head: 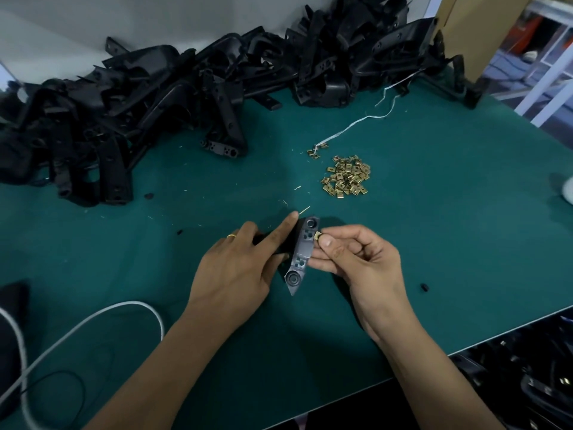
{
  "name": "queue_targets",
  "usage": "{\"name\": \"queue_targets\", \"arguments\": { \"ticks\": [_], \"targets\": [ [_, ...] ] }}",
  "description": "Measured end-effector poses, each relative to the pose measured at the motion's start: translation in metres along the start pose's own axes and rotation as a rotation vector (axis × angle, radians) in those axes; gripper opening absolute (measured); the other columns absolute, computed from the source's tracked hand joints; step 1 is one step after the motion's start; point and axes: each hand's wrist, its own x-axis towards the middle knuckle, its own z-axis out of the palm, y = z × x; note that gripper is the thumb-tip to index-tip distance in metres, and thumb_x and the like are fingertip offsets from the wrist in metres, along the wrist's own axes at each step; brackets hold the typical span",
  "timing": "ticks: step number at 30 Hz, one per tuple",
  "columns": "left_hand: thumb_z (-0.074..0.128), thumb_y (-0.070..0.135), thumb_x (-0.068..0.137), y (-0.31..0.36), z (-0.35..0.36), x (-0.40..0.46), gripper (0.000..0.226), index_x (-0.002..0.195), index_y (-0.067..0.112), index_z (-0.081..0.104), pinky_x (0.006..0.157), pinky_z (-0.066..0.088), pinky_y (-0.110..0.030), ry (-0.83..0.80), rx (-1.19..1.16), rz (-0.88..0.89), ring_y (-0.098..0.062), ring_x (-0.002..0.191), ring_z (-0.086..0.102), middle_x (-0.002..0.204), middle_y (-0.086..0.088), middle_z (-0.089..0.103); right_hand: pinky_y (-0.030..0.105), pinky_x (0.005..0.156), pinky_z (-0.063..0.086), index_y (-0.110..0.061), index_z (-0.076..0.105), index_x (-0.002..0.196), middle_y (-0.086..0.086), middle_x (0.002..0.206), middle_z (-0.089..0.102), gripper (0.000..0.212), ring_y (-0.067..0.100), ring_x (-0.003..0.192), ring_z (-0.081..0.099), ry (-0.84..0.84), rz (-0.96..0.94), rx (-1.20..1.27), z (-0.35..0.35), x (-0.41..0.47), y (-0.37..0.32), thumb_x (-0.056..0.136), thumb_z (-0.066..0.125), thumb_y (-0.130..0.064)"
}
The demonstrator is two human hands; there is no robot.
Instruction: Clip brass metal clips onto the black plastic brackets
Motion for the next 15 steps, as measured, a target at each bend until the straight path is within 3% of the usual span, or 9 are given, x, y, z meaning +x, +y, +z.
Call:
{"name": "queue_targets", "arguments": {
  "ticks": [5,11,15],
  "targets": [
    [0.045,0.041,0.105,-0.0009,-0.0015,-0.0005,0.055,0.159,0.042,0.031,0.059,0.047,-0.035,-0.022,-0.027,0.027,-0.019,0.068,0.048,0.092,0.003,0.048,0.041,0.077,0.064,-0.005,0.077,0.099,0.028,0.097,0.076,0.016,0.042,0.089,0.077,-0.013,-0.012,-0.019,-0.0001,-0.0007,-0.0014,0.087,0.08,-0.014],
    [0.052,0.038,0.101,-0.0018,-0.0011,-0.0021,0.061,0.158,0.041,0.032,0.059,0.044,-0.034,-0.019,-0.004,0.05,-0.02,0.067,0.048,0.09,0.002,0.046,0.04,0.069,0.064,-0.006,0.077,0.093,0.022,0.087,0.076,0.005,0.039,0.077,0.077,0.021,-0.124,-0.18,-0.0002,-0.0047,0.0014,0.091,0.075,-0.003],
    [0.036,0.043,0.104,-0.0039,-0.0021,-0.0017,0.057,0.16,0.043,0.026,0.062,0.043,-0.033,-0.049,0.014,0.076,-0.02,0.068,0.047,0.091,0.004,0.042,0.039,0.065,0.064,-0.009,0.077,0.092,0.017,0.081,0.077,0.007,0.036,0.071,0.076,0.035,-0.17,-0.254,0.0021,-0.0093,-0.0021,0.09,0.076,-0.003]
  ]
}}
